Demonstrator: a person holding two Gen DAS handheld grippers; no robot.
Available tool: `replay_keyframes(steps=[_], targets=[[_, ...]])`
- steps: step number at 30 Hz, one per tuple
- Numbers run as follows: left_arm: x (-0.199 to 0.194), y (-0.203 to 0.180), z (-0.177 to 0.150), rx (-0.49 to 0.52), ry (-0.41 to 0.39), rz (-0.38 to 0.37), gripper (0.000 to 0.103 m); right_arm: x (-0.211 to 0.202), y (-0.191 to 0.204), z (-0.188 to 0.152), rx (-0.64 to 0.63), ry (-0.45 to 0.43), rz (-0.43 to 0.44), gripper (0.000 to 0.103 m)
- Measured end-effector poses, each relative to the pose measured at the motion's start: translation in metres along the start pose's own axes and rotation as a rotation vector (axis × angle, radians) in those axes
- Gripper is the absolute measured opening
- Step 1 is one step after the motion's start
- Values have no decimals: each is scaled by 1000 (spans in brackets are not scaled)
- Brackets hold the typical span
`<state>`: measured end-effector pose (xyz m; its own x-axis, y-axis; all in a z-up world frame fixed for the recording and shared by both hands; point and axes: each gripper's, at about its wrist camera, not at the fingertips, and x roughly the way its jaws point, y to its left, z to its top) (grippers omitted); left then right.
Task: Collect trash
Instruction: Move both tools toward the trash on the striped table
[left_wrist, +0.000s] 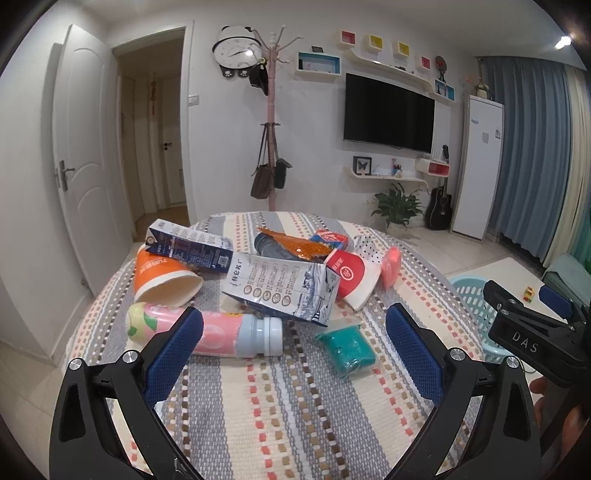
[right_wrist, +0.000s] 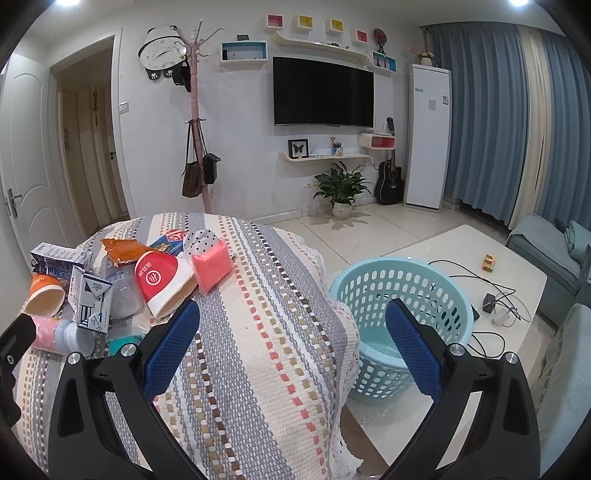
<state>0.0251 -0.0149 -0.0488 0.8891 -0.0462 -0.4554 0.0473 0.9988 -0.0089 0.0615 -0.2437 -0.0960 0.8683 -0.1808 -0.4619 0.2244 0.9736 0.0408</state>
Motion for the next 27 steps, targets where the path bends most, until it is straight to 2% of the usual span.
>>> replay_keyframes(steps=[13, 19, 27], targets=[[-38, 12, 7, -29, -58, -11, 96, -38, 6, 8, -24, -47, 7, 95], [-58, 21, 10, -53, -92, -2, 96, -62, 7, 13, -14, -81, 14, 95], [-72, 38, 14, -93, -114, 27, 96, -73, 13, 15, -15, -82, 51, 95]])
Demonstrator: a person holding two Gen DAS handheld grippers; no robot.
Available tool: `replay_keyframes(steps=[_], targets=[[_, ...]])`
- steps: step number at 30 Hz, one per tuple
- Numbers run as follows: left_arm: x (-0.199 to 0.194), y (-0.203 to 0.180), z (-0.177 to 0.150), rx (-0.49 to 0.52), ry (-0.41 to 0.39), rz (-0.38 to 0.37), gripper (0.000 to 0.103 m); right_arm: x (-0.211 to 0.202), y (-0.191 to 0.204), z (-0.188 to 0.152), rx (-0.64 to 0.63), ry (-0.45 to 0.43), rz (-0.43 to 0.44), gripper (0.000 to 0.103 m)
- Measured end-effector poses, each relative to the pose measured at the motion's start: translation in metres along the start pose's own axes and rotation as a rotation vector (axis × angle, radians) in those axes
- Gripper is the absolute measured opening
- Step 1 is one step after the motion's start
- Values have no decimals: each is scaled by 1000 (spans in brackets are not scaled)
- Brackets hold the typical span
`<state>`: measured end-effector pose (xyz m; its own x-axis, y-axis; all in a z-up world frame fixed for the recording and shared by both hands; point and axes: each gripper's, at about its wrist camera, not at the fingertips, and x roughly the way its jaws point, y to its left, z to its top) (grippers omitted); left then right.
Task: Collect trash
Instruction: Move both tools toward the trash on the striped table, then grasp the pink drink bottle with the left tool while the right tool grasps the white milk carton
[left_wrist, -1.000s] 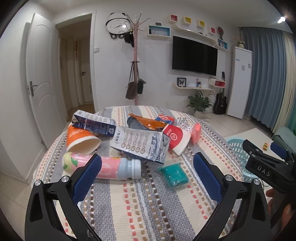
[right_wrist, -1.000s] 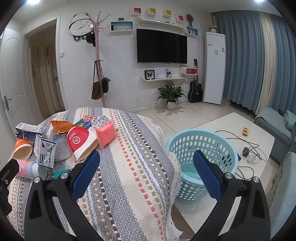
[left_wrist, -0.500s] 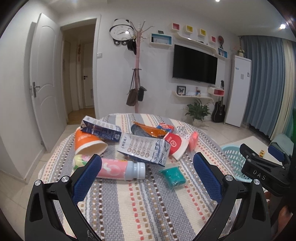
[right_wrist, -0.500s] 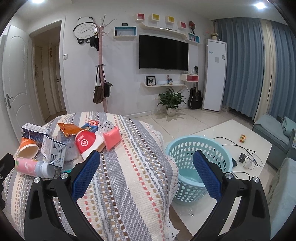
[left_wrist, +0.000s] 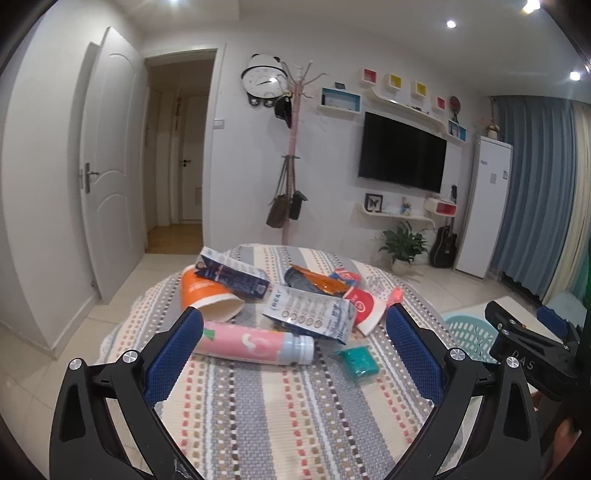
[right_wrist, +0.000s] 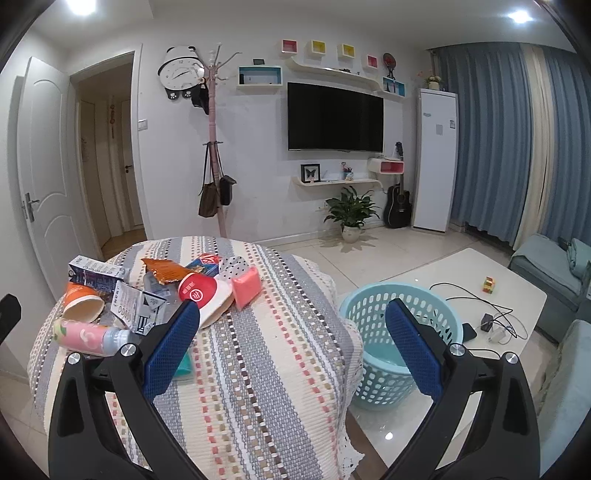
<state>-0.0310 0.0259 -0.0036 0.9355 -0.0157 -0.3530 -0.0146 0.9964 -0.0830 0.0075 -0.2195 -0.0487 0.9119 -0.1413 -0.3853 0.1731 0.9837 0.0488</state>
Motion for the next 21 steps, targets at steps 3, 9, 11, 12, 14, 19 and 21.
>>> replay_keyframes(steps=[3, 9, 11, 12, 14, 19, 21], targets=[[5, 6, -2, -8, 16, 9, 96, 1, 1, -2, 0, -1, 2, 95], [23, 34, -3, -56, 47, 63, 96, 13, 4, -4, -18, 6, 10, 95], [33, 47, -4, -78, 65, 88, 96, 20, 6, -8, -32, 10, 11, 94], [39, 56, -6, -89, 78, 97, 96, 24, 7, -9, -47, 17, 7, 94], [51, 69, -10, -107, 107, 113, 96, 34, 10, -14, -46, 29, 26, 94], [85, 100, -22, -171, 201, 111, 96, 59, 21, -22, -72, 75, 50, 87], [95, 107, -23, -185, 226, 92, 96, 69, 28, -22, -76, 92, 70, 86]])
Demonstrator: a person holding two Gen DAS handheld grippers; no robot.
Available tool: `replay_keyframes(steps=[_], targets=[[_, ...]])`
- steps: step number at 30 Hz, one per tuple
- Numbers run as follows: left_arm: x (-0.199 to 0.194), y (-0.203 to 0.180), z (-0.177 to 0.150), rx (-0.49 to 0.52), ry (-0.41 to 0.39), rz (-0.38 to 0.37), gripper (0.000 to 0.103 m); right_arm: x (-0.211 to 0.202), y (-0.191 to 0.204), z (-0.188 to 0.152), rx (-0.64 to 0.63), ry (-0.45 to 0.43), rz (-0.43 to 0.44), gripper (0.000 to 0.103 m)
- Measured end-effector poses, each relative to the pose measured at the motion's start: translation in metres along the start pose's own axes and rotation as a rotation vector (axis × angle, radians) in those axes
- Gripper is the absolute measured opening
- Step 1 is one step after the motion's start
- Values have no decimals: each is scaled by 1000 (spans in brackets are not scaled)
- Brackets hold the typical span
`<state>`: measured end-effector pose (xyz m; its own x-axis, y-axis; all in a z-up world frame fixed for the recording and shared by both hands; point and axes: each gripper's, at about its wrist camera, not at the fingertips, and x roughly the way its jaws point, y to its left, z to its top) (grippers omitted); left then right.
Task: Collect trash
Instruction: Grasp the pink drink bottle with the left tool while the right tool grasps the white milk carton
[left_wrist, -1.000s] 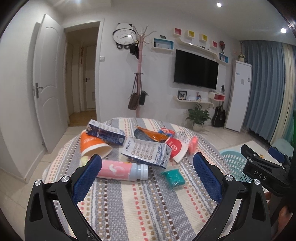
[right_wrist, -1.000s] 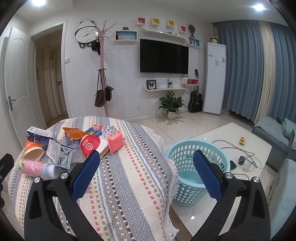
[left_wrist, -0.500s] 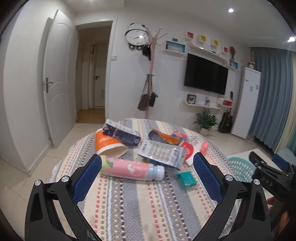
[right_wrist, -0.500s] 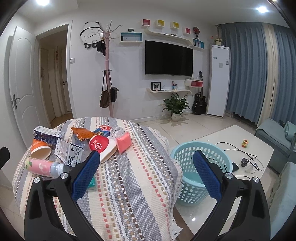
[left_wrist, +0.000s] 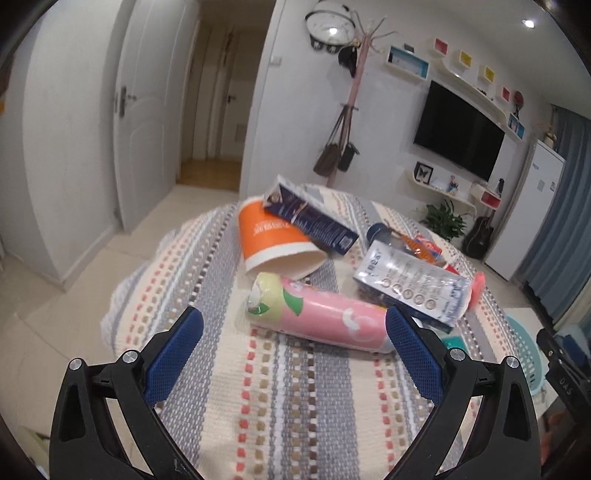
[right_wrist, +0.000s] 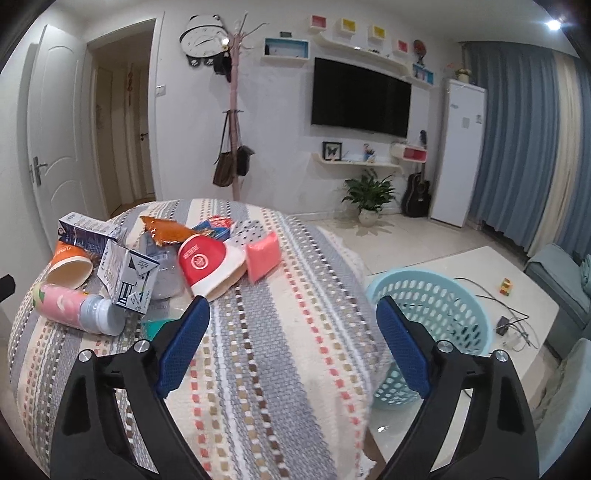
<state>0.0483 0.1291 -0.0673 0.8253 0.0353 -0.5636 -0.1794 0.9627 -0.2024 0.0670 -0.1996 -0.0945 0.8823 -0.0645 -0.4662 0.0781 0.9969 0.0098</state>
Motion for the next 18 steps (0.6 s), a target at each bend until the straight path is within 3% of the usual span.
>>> replay_keyframes(steps=[10, 14, 18], targets=[[45, 16, 23, 43, 58, -44, 93, 33, 62, 31, -61, 8, 216, 84], [64, 20, 25, 66, 105, -76, 90, 51, 87, 38, -97, 62, 294, 84], [78, 22, 23, 79, 145, -112, 89, 70, 100, 38, -97, 117, 318, 84]])
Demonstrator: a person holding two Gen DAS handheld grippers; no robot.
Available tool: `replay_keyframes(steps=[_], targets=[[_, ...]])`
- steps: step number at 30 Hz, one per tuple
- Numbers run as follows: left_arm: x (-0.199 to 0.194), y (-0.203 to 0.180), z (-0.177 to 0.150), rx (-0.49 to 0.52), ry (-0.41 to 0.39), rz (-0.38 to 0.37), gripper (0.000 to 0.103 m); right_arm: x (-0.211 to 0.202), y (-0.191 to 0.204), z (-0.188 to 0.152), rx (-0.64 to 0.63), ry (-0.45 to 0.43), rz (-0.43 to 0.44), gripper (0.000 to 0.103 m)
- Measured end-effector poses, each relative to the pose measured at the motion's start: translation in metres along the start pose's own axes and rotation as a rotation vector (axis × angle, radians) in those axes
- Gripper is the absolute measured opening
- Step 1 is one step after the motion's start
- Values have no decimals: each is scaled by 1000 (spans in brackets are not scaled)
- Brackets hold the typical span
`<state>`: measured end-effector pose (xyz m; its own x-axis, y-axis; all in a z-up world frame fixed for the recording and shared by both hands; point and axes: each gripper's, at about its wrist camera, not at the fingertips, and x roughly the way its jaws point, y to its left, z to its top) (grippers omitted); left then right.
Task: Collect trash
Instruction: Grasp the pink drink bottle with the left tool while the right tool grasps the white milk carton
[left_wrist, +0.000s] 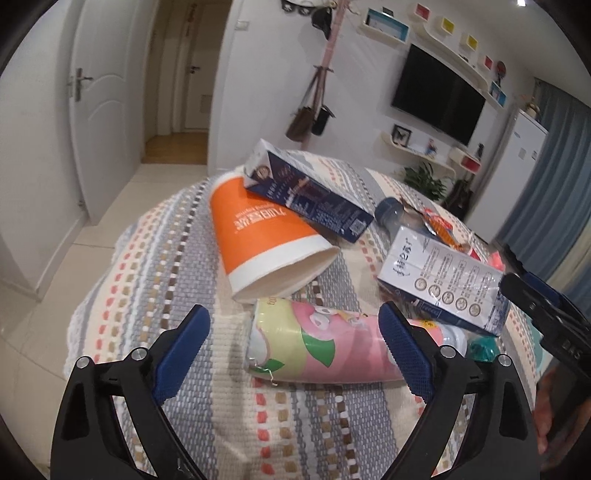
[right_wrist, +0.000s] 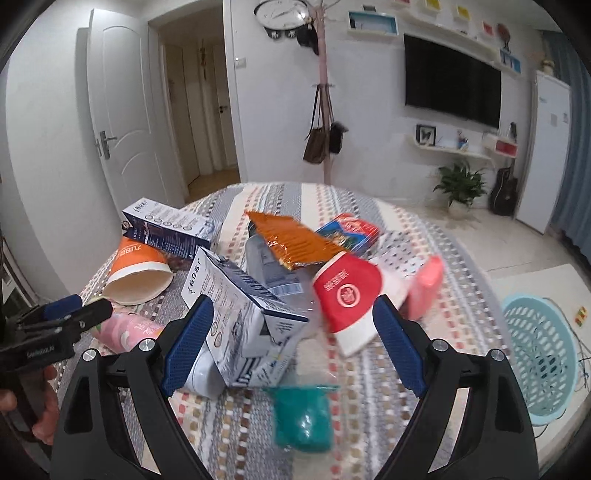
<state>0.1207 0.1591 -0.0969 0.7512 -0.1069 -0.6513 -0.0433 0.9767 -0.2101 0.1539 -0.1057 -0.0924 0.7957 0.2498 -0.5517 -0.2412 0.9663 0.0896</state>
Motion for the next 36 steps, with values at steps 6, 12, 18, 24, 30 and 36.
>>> replay_keyframes(steps=[6, 12, 18, 24, 30, 36], targets=[[10, -1, -1, 9, 40, -70, 79, 19, -2, -3, 23, 74, 47, 84], [2, -9, -6, 25, 43, -89, 67, 23, -3, -10, 41, 134, 104, 59], [-20, -10, -22, 37, 43, -97, 58, 12, 9, -20, -6, 123, 97, 46], [-50, -20, -55, 117, 78, -128, 61, -5, 18, -24, -51, 94, 100, 45], [-66, -23, -73, 208, 105, -160, 73, -5, 22, -26, -104, 112, 143, 45], [-62, -36, -51, 351, 64, -203, 86, 3, 29, -22, -175, 164, 207, 47]])
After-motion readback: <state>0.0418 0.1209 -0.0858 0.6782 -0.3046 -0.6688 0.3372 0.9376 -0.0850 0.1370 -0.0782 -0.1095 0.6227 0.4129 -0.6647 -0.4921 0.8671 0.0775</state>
